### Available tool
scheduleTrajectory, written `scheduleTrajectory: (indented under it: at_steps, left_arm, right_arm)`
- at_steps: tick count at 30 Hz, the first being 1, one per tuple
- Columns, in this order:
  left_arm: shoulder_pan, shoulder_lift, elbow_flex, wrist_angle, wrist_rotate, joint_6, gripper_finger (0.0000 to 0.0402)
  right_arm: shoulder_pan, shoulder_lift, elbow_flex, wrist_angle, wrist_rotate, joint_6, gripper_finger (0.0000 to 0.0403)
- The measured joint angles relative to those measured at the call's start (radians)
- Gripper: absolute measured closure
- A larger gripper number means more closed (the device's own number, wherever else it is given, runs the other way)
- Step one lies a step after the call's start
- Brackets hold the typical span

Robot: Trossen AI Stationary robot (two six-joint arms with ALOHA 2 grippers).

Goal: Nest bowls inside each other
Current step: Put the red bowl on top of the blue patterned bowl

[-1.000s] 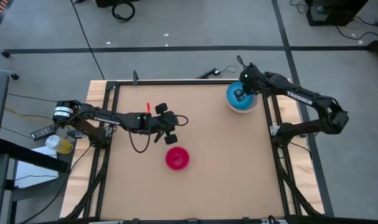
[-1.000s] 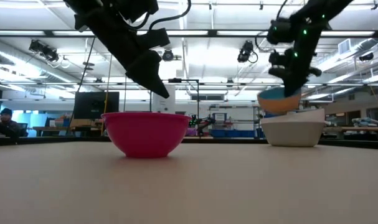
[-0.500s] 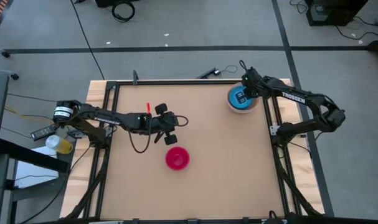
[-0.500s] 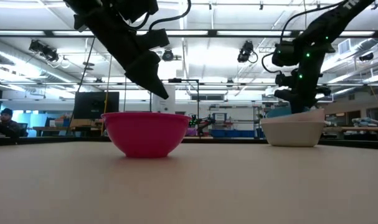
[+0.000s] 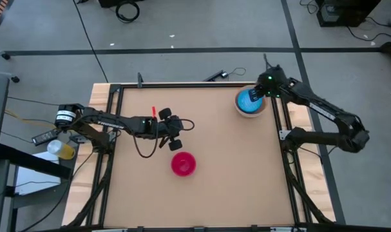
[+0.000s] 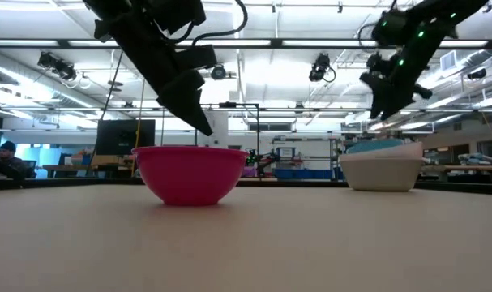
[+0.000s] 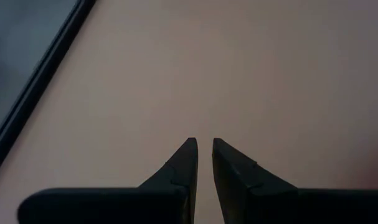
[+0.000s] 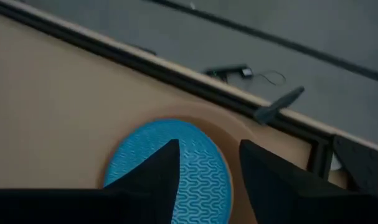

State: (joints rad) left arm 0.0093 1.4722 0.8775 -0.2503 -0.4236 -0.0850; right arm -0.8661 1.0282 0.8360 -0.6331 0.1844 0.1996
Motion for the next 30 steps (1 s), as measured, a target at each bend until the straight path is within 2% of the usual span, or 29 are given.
scheduleTrajectory:
  at_steps: [4, 8, 12, 16, 20, 24, 30]
  left_arm:
    - [0.0, 0.0, 0.025, -0.062, 0.0, -0.001, 0.0351]
    - [-0.006, -0.004, 0.076, -0.134, -0.001, -0.001, 0.0351]
    - [-0.03, -0.009, 0.133, -0.174, -0.001, -0.003, 0.0351]
    - [-0.08, -0.017, 0.151, -0.188, -0.007, -0.08, 0.0351]
    - [-0.161, -0.017, 0.12, -0.19, -0.053, -0.14, 0.0351]
    - [-0.211, -0.016, 0.072, -0.222, -0.056, -0.236, 0.0351]
    - [-0.296, -0.051, 0.025, -0.295, -0.105, -0.488, 0.0351]
  right_arm:
    - [0.003, -0.085, 0.0, 0.012, -0.051, -0.022, 0.0226]
    - [0.051, -0.156, 0.0, 0.073, -0.168, -0.06, 0.0227]
    - [0.172, -0.191, -0.026, 0.203, -0.237, -0.037, 0.0229]
    - [0.359, -0.189, -0.119, 0.355, -0.23, 0.015, 0.0229]
    - [0.549, -0.167, -0.254, 0.583, -0.182, 0.073, 0.0229]
    - [0.703, -0.132, -0.342, 0.744, -0.119, 0.094, 0.0229]
    - [0.912, -0.031, -0.393, 0.83, 0.131, 0.094, 0.0229]
